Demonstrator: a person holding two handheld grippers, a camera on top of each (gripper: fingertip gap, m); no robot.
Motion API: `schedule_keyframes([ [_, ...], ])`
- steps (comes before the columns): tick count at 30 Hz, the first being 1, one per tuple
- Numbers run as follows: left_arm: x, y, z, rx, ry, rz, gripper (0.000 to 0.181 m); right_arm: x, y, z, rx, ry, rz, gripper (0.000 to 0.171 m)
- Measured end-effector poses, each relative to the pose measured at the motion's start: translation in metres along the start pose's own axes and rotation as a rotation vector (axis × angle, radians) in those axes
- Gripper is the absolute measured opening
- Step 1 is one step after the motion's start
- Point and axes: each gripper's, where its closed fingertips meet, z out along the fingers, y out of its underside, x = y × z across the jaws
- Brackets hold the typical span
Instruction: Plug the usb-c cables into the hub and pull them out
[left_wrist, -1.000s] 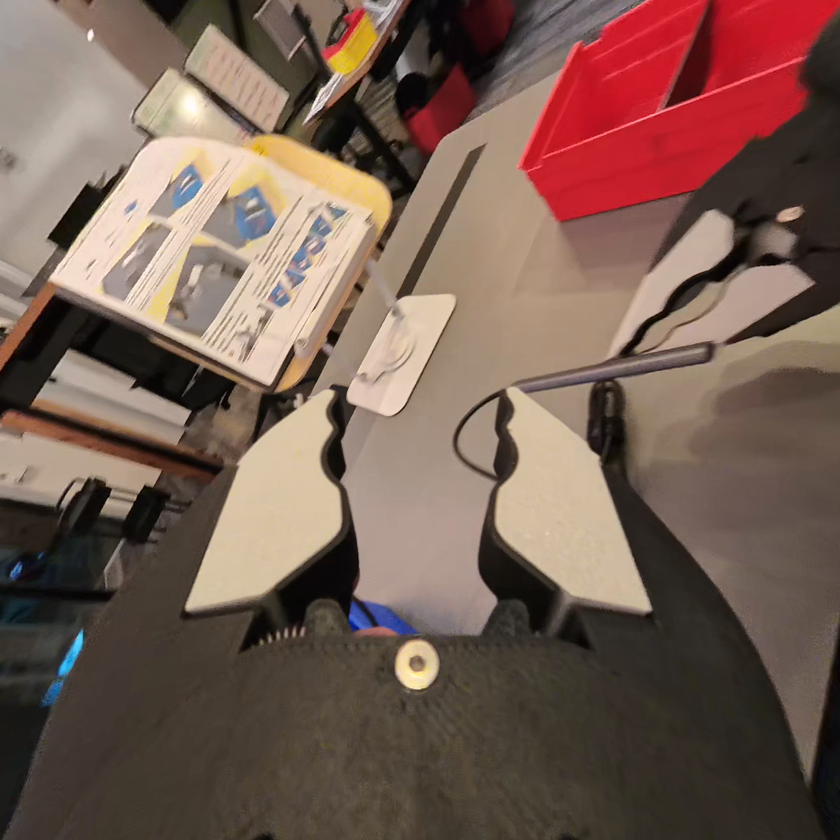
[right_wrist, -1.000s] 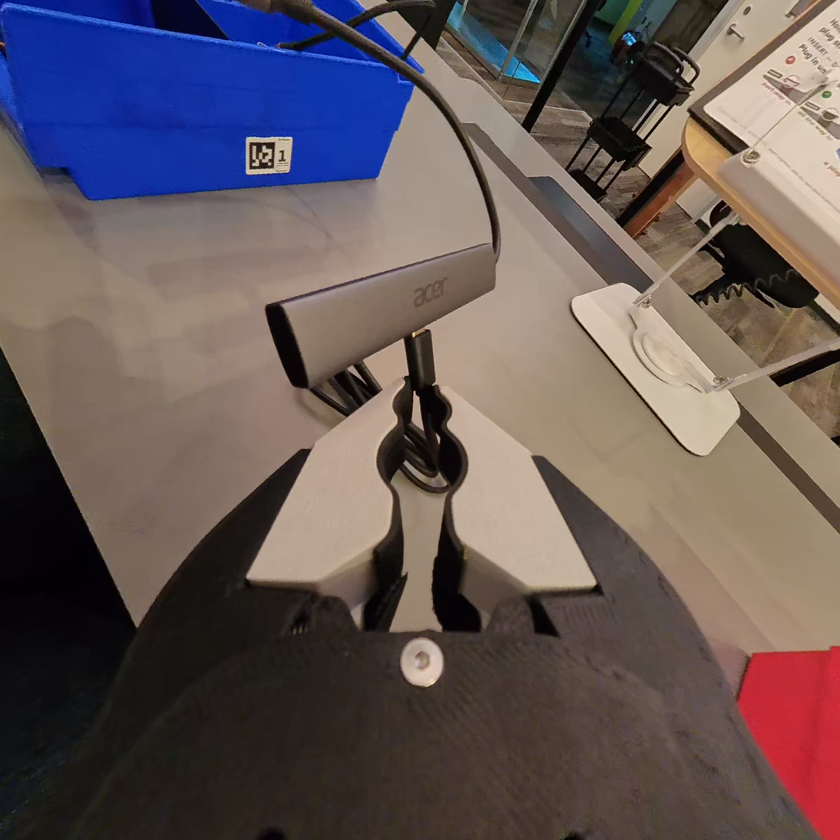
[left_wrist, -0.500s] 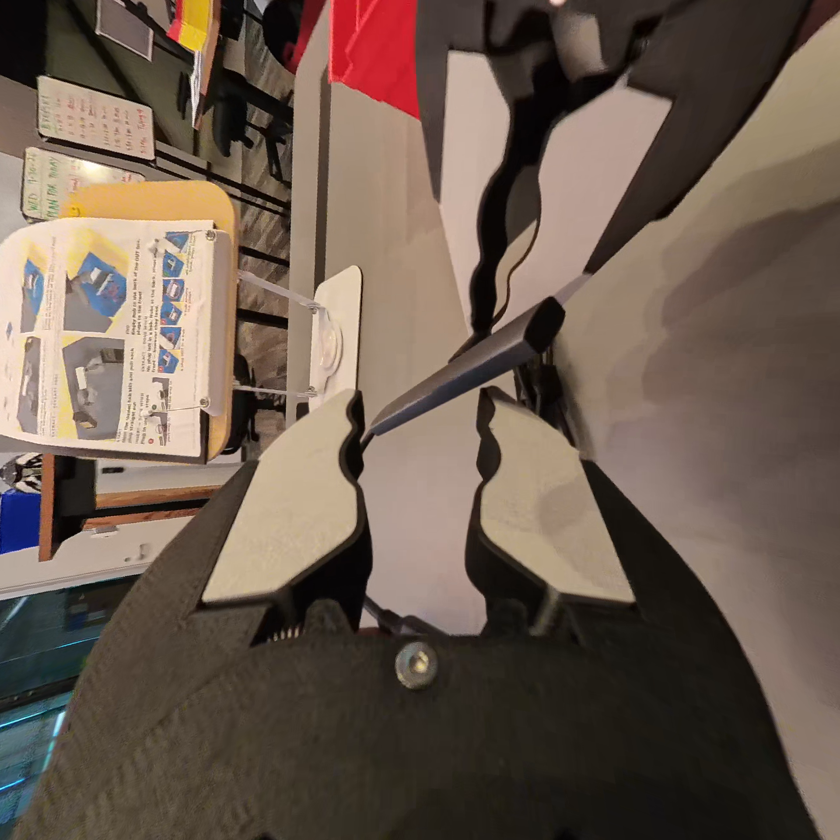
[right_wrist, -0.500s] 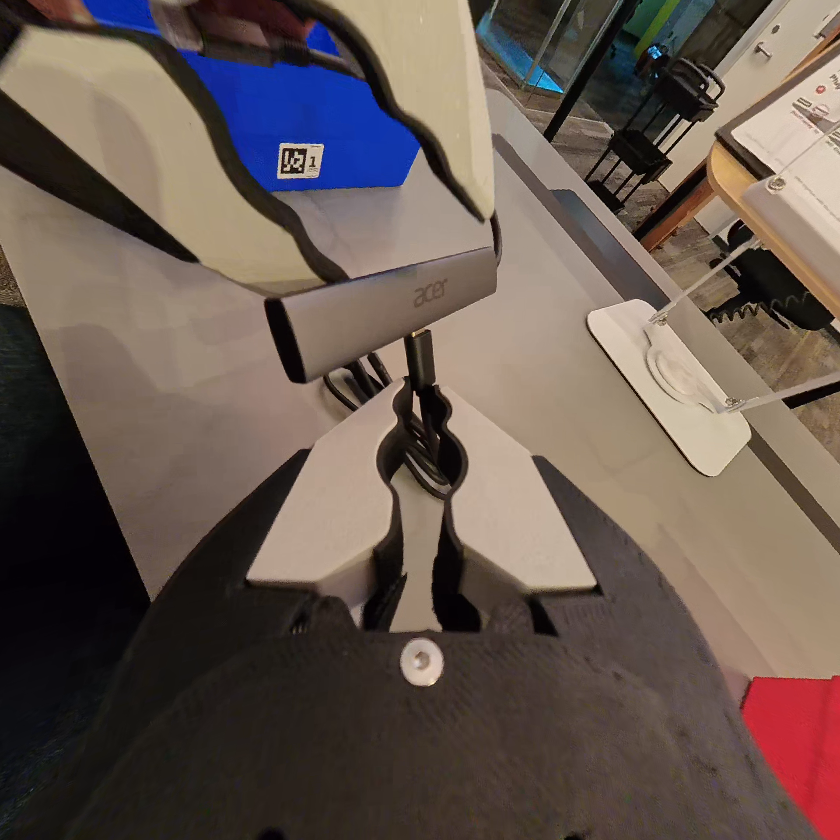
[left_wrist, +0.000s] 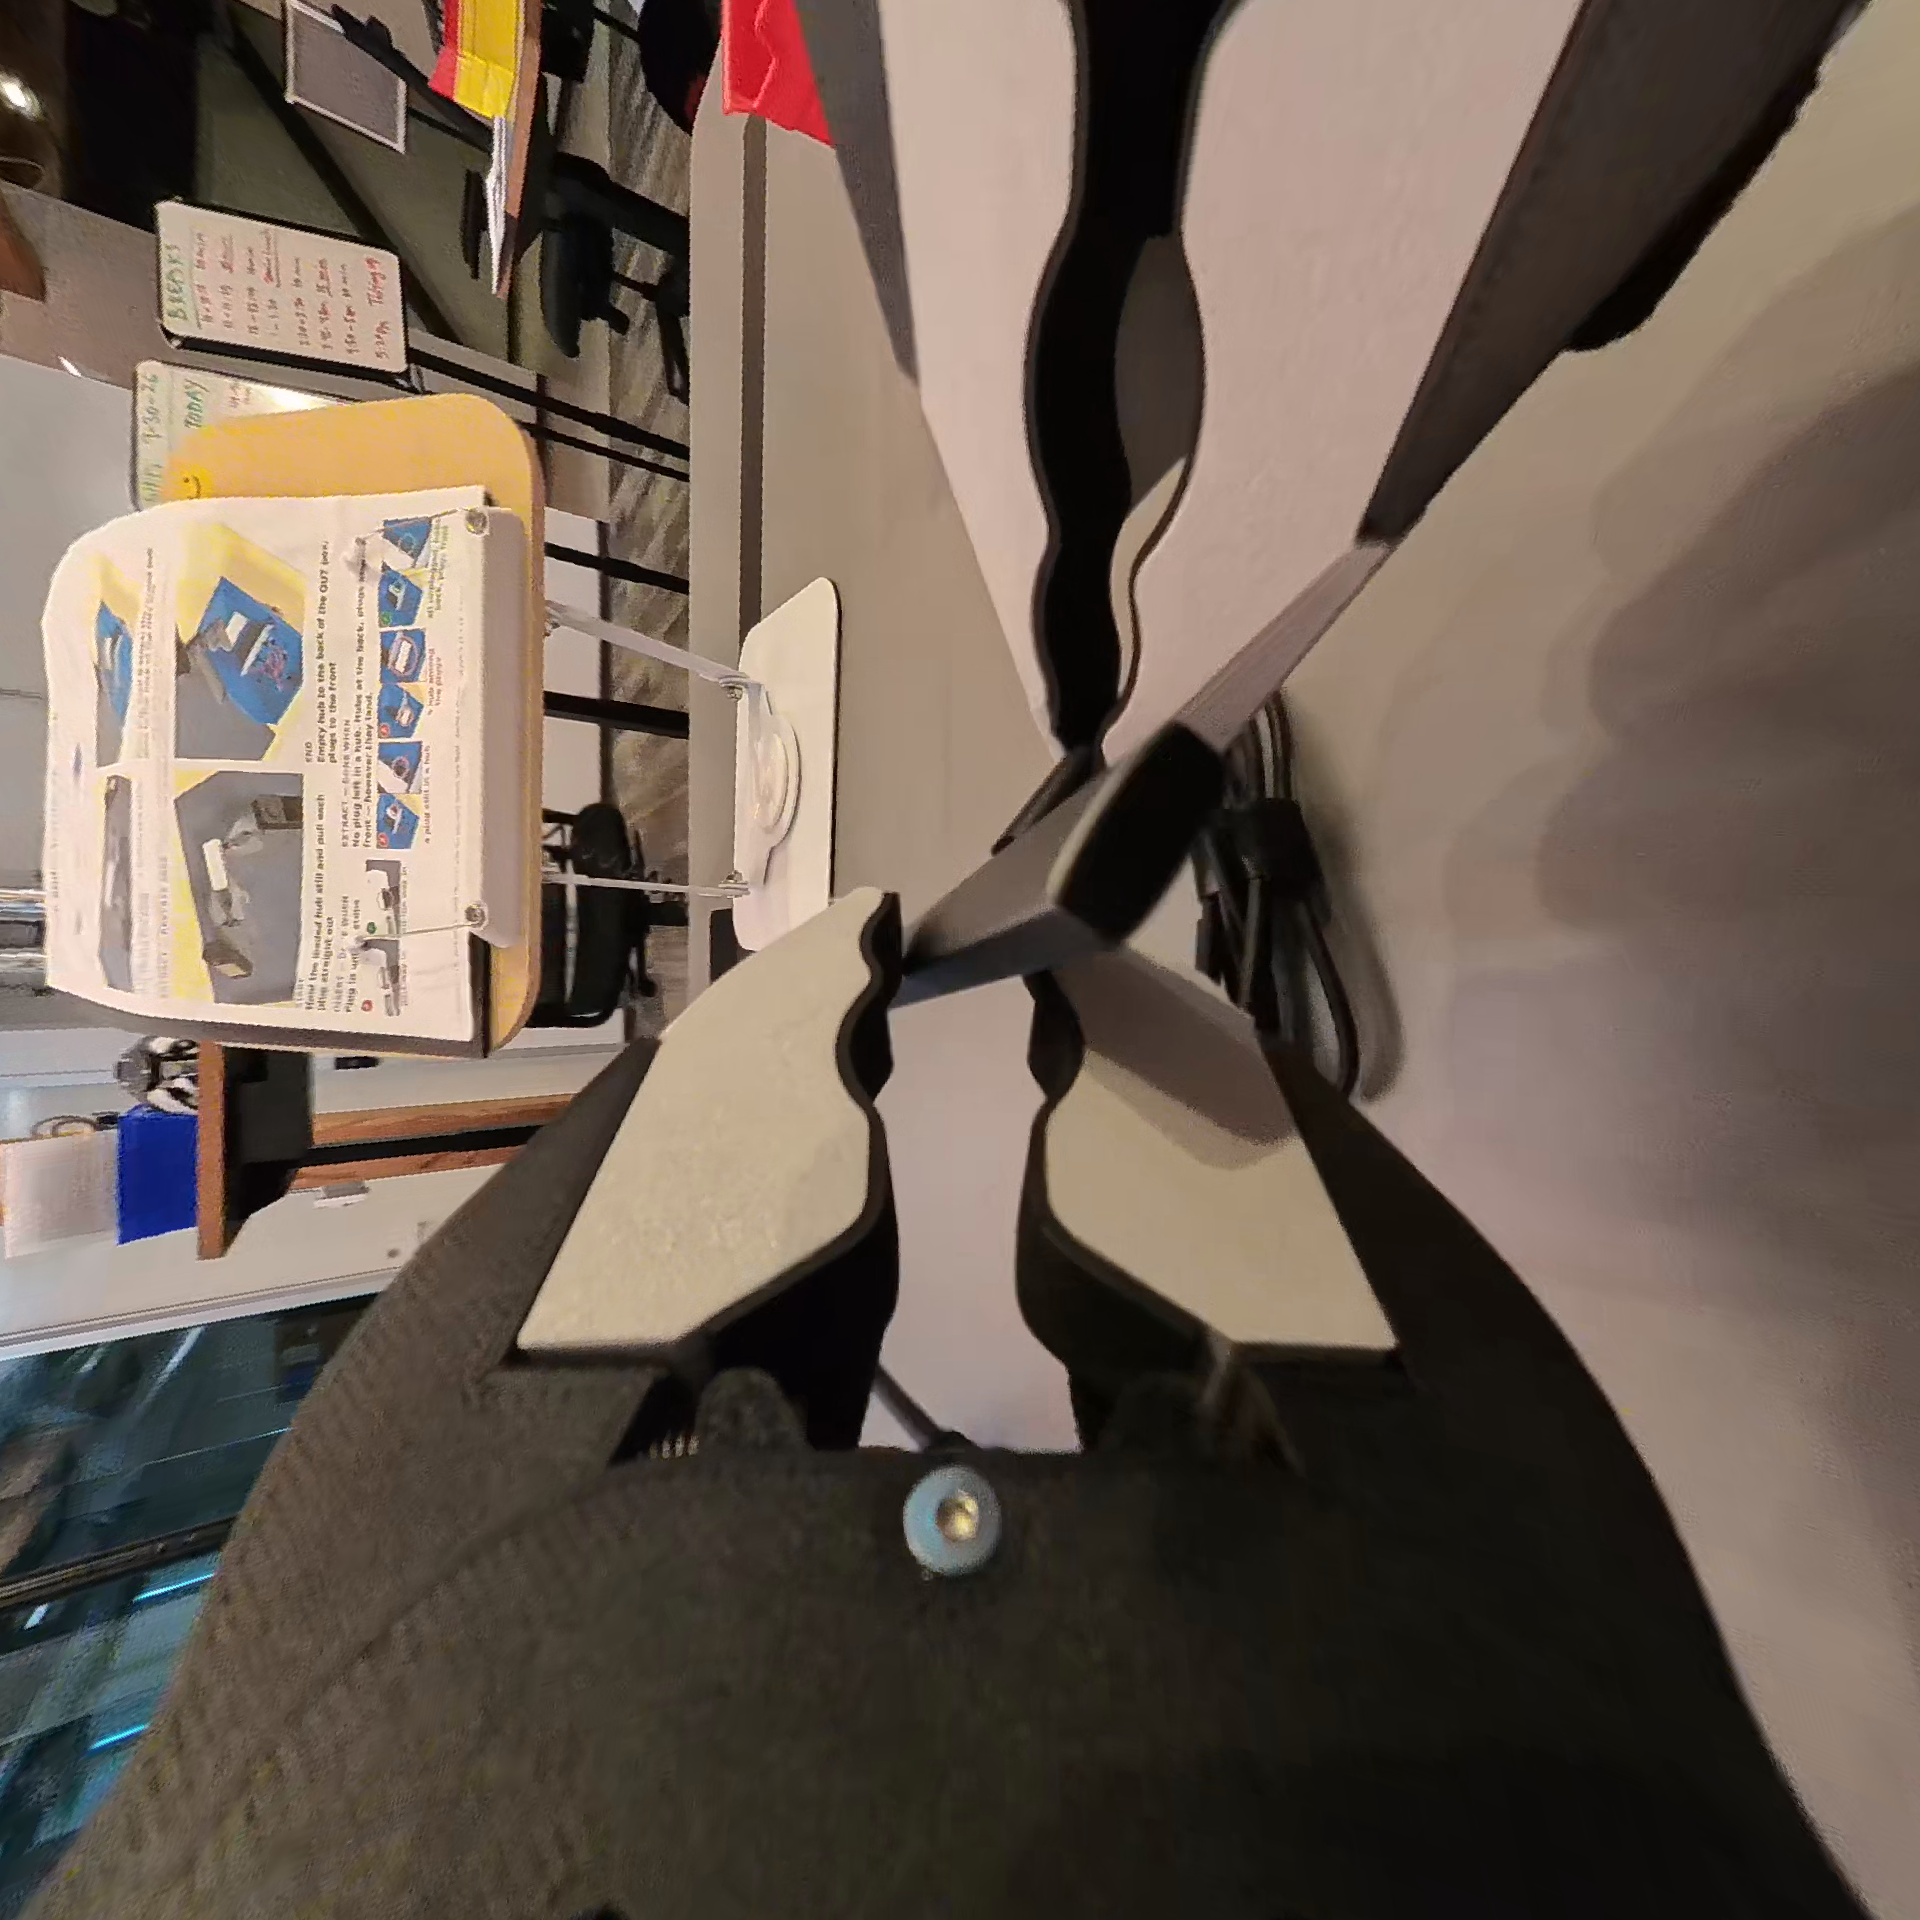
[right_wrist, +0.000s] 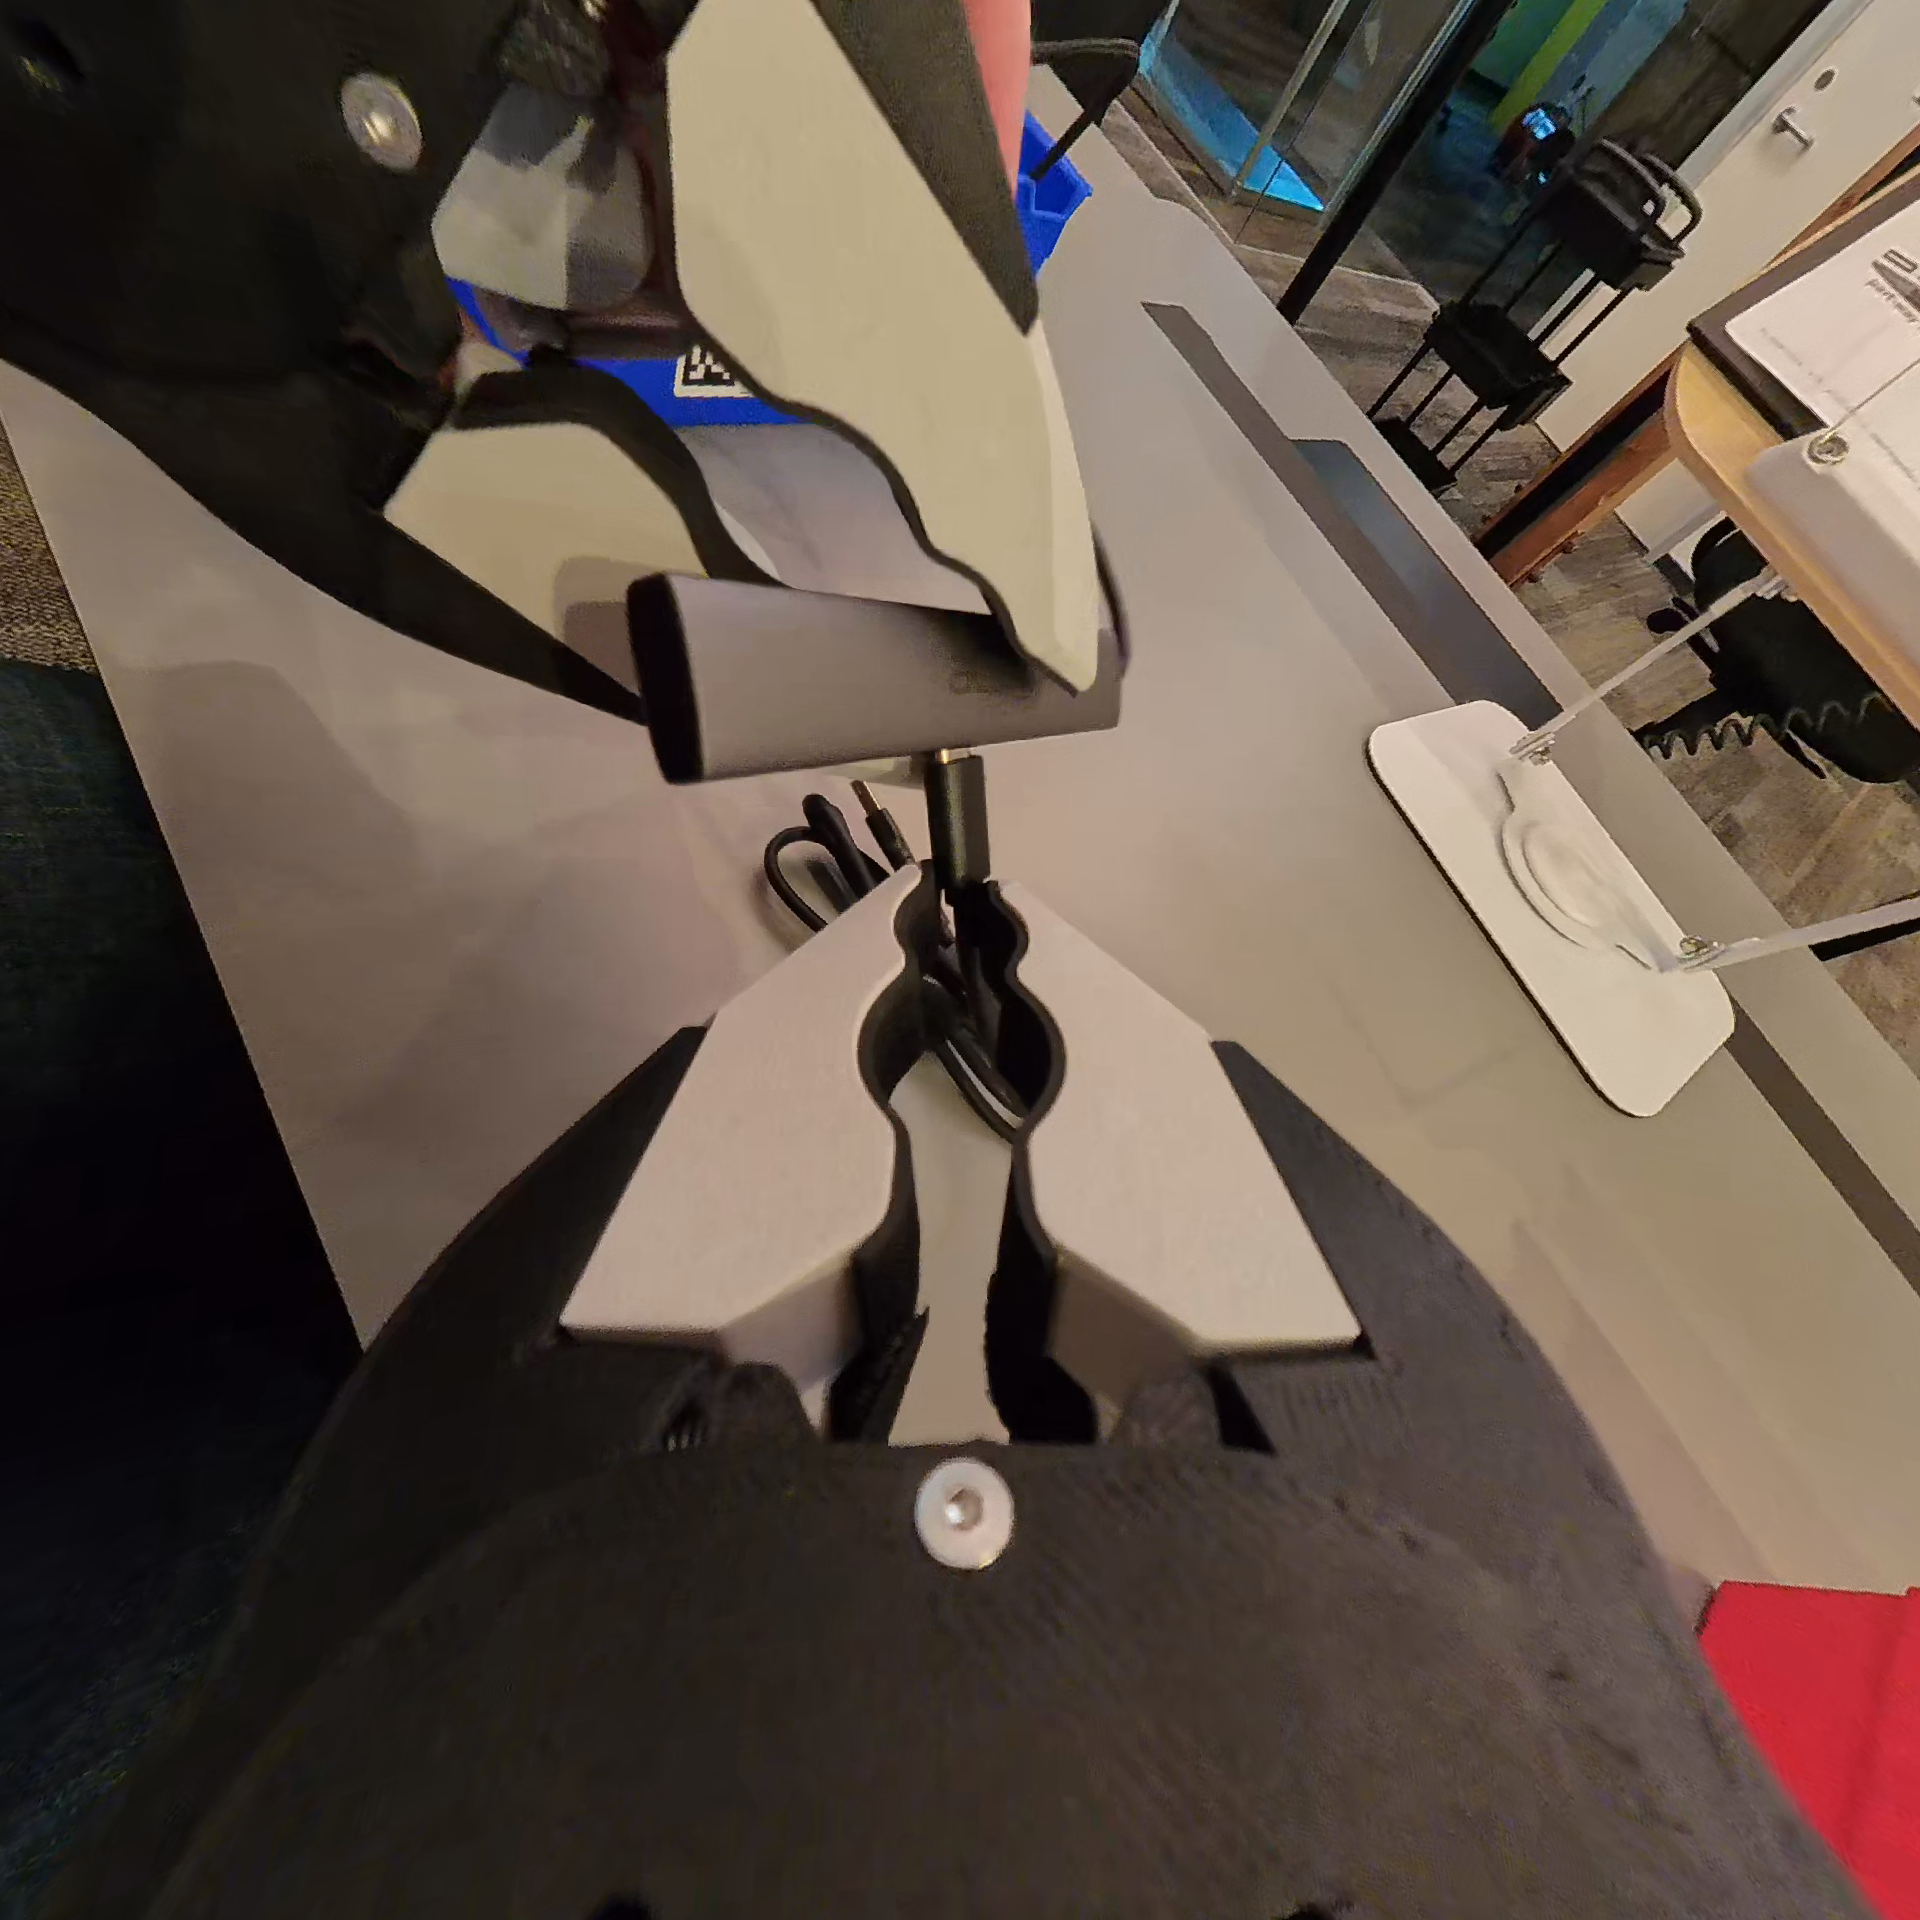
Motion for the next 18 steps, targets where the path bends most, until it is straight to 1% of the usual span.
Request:
schedule_keyframes([
  [4,0.006,0.003,0.004,-0.011,-0.007,0.025,0.014,-0.002,-0.001,0.0,-0.002,-0.007,-0.006,0.004],
  [11,0.006,0.002,0.006,0.0,-0.028,0.019,0.013,0.003,-0.002,-0.001,0.015,0.004,0.011,0.005],
  [14,0.005,0.003,0.006,0.005,-0.041,0.011,0.012,0.005,-0.006,-0.004,0.052,0.003,0.031,0.009],
  [18,0.002,0.002,0.005,0.024,-0.075,0.014,0.012,0.0,-0.012,-0.007,0.101,-0.052,0.042,0.021],
])
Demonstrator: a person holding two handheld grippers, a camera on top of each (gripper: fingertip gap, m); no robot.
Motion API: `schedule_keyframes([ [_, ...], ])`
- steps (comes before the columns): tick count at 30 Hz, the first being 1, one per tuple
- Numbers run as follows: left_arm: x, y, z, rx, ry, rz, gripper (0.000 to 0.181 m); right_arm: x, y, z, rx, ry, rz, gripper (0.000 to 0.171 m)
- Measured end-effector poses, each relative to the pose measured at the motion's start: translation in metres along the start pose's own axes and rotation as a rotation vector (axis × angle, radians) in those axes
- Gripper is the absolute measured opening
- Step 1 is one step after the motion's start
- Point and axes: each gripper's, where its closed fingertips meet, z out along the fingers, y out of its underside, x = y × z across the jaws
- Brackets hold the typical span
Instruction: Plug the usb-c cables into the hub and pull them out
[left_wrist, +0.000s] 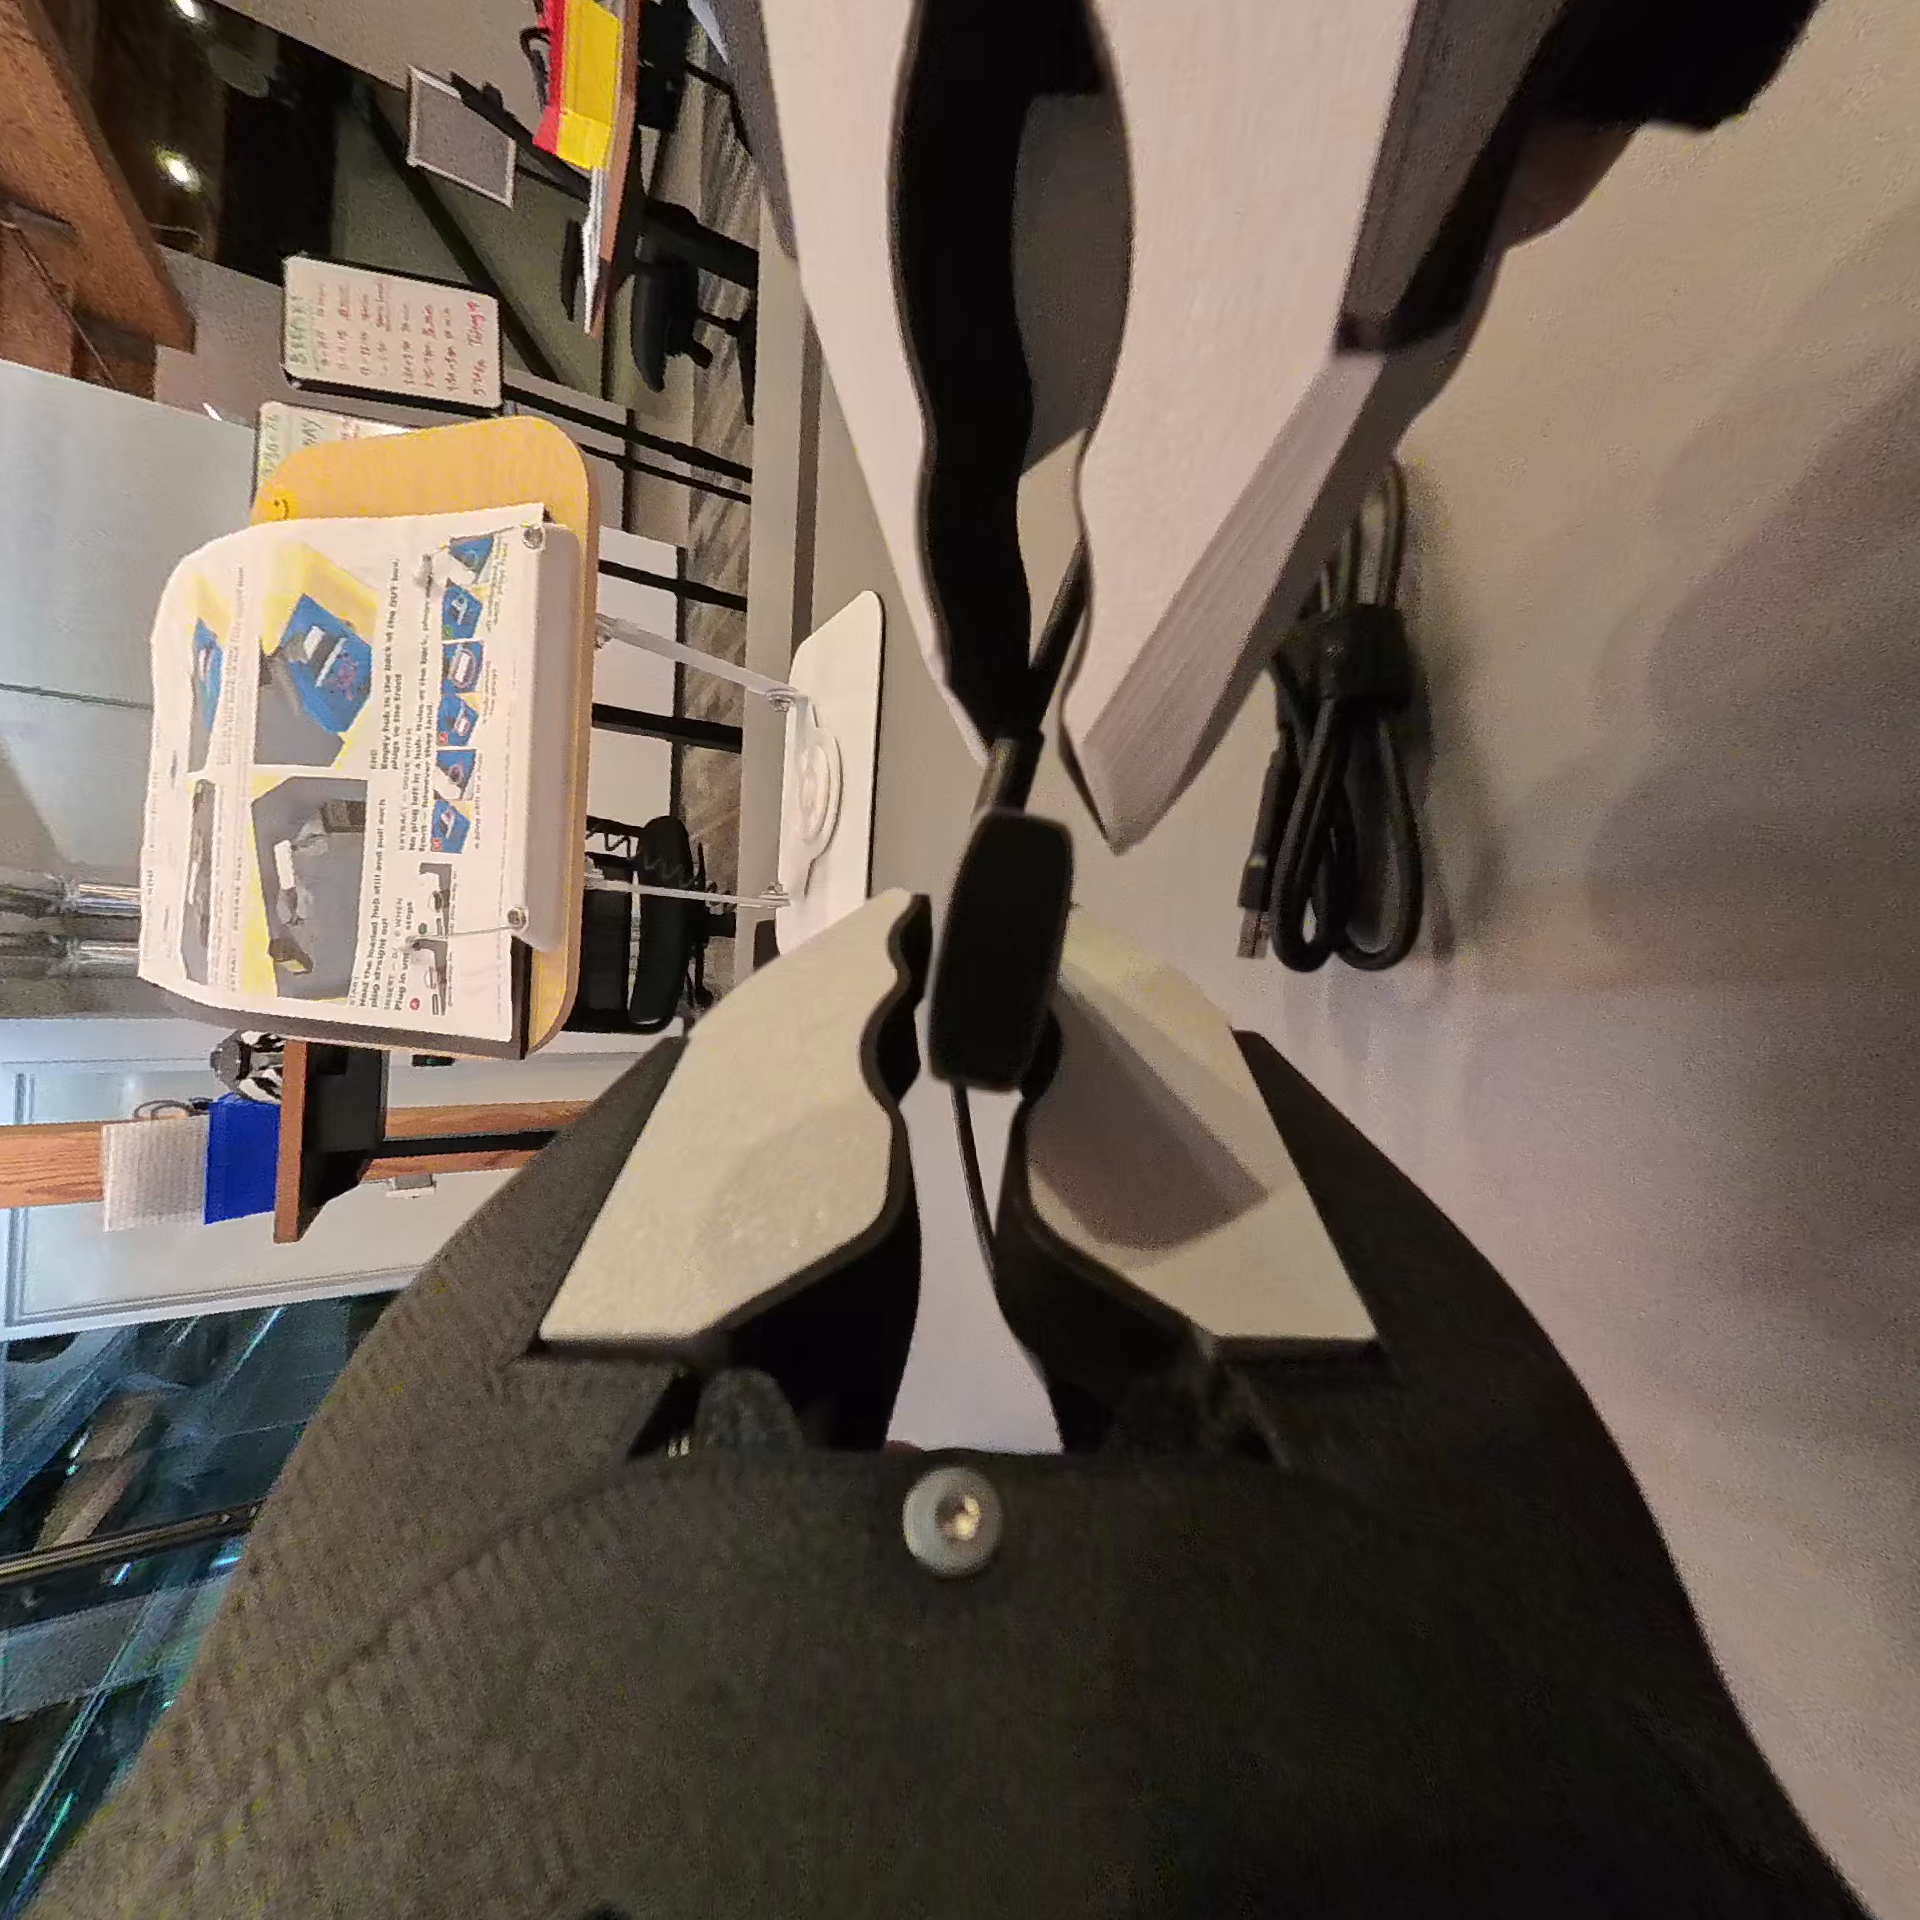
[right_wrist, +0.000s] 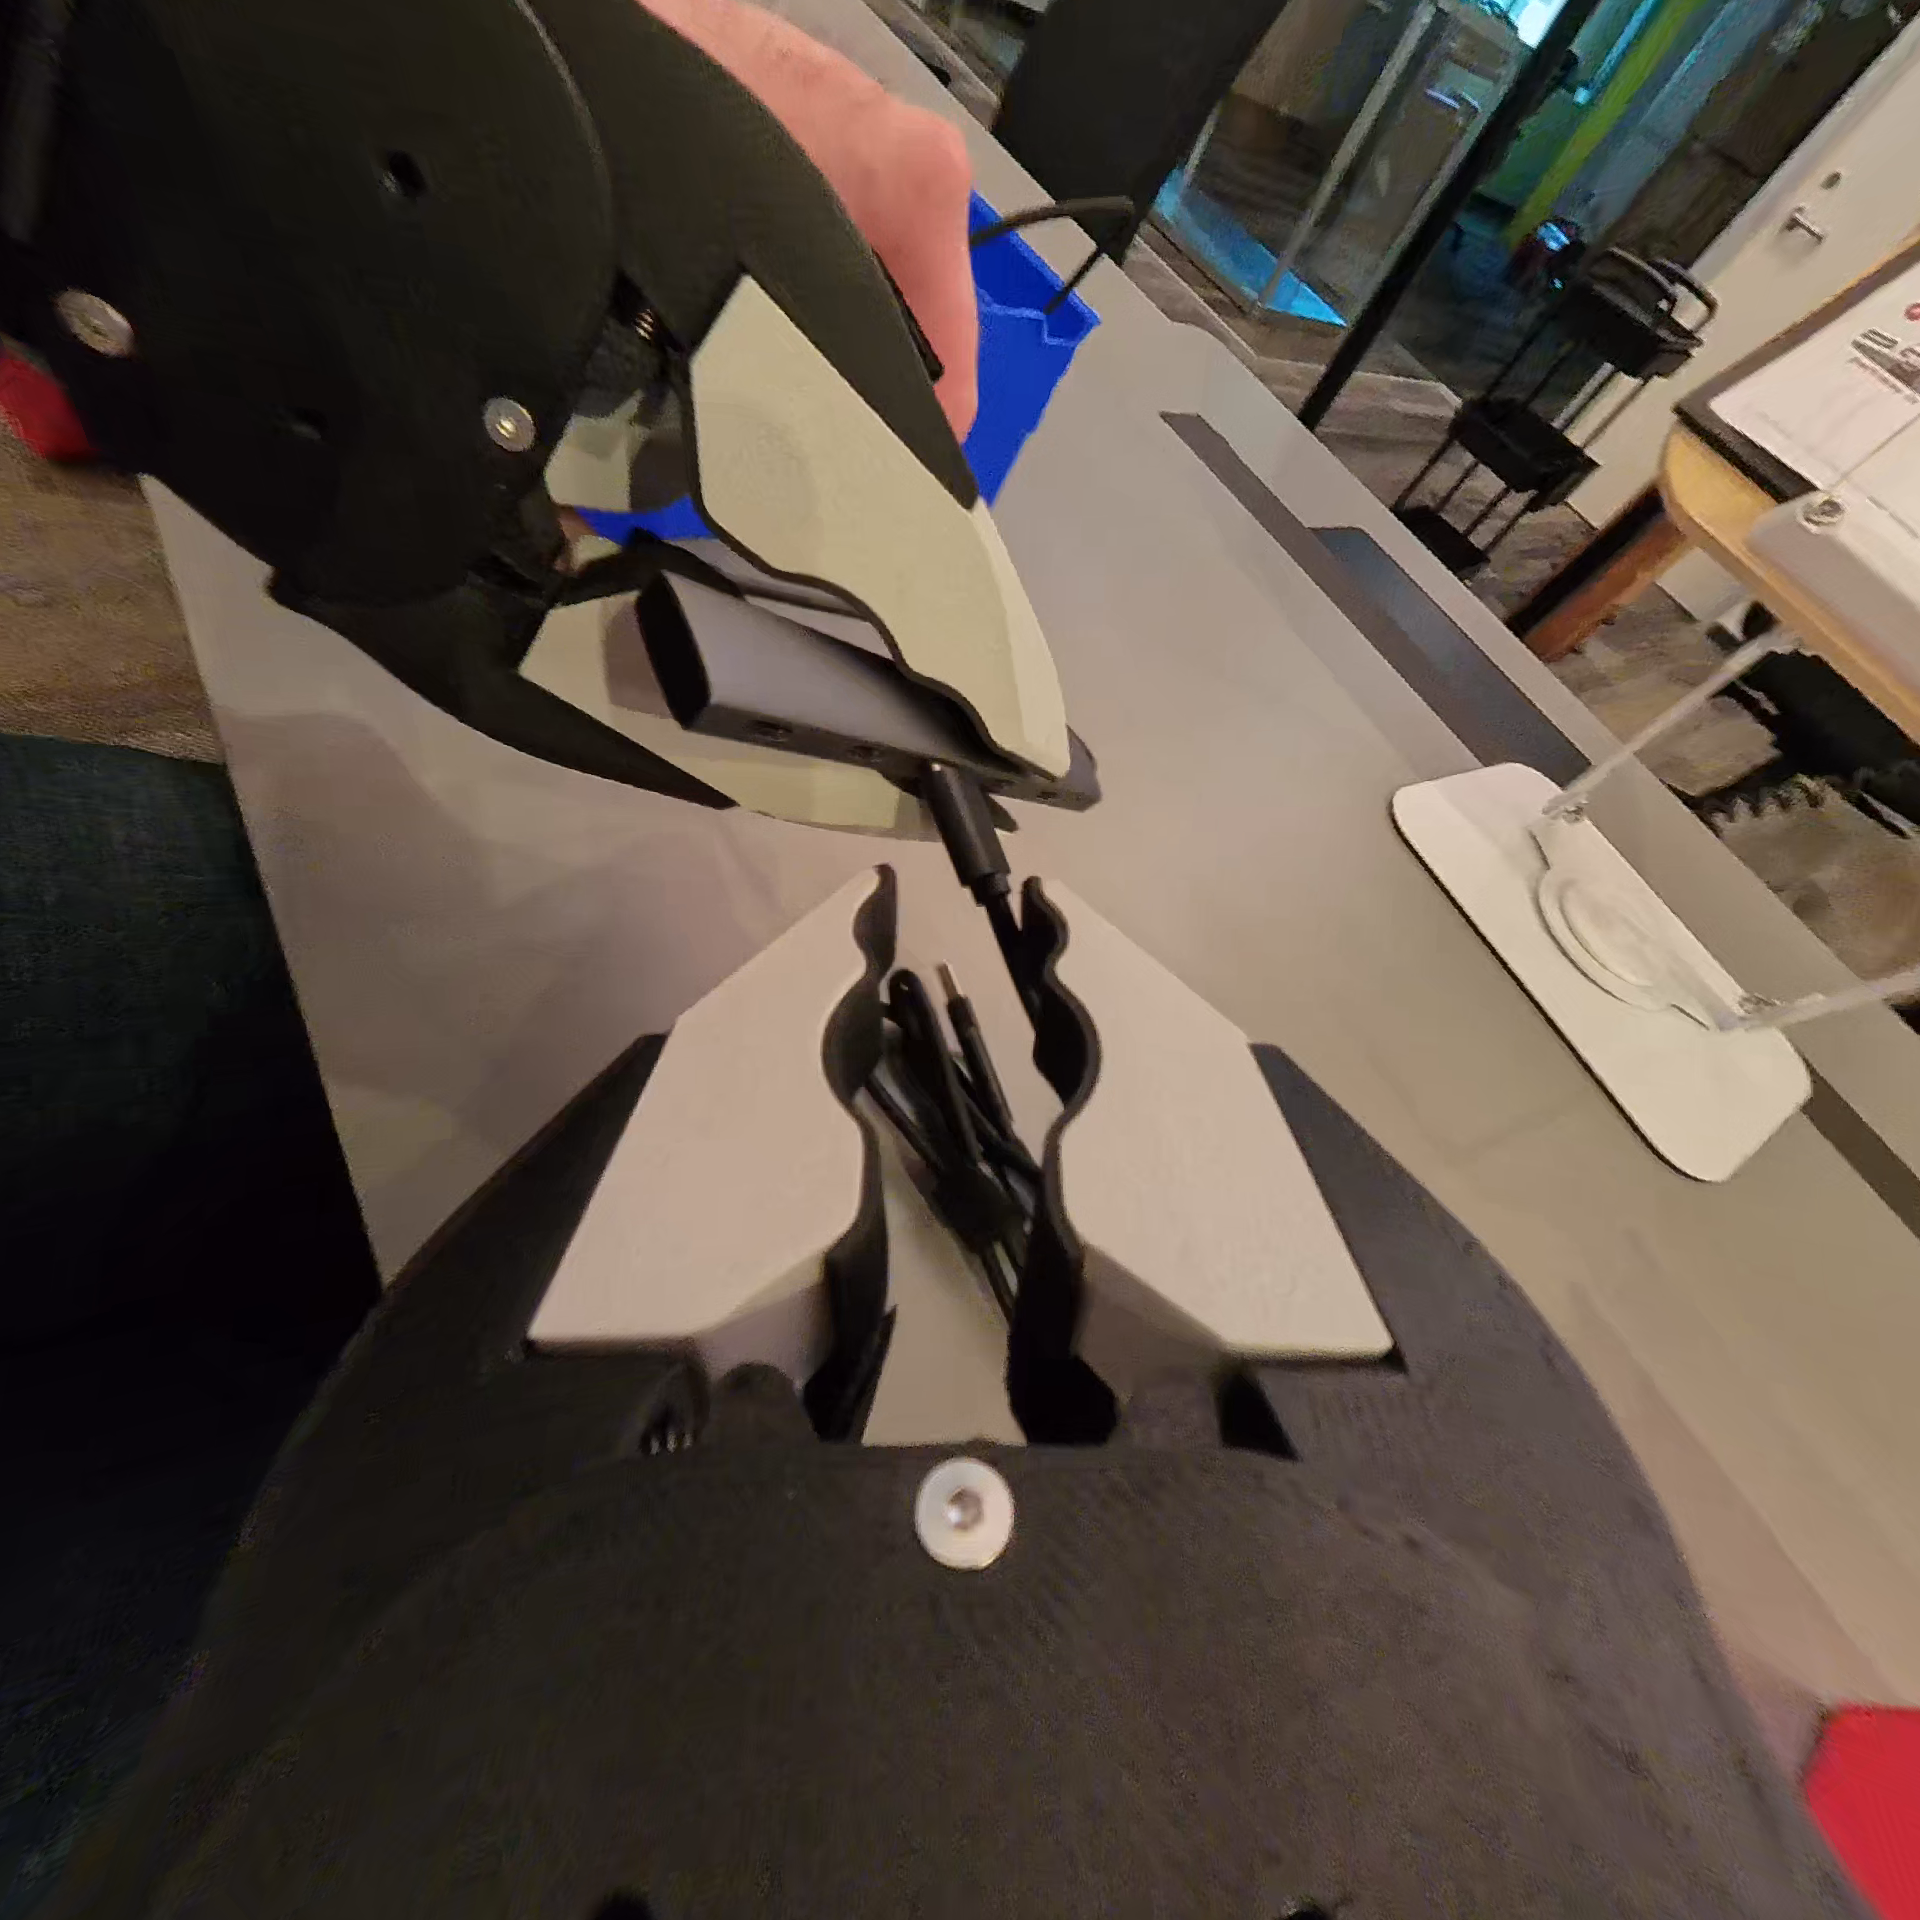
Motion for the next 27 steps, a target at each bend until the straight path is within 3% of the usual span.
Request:
schedule_keyframes([
  [4,-0.006,-0.001,-0.002,0.014,-0.052,0.016,0.012,-0.005,-0.008,-0.003,0.068,-0.068,0.063,0.034],
  [13,-0.008,-0.018,-0.01,0.091,-0.157,0.136,0.011,-0.009,-0.02,-0.01,0.133,-0.12,0.063,0.038],
  [23,-0.008,-0.033,-0.018,0.161,-0.205,0.197,0.011,-0.01,-0.015,-0.02,0.164,-0.268,0.212,0.015],
  [27,-0.008,-0.035,-0.02,0.172,-0.211,0.199,0.011,-0.011,-0.015,-0.021,0.184,-0.293,0.243,0.015],
])
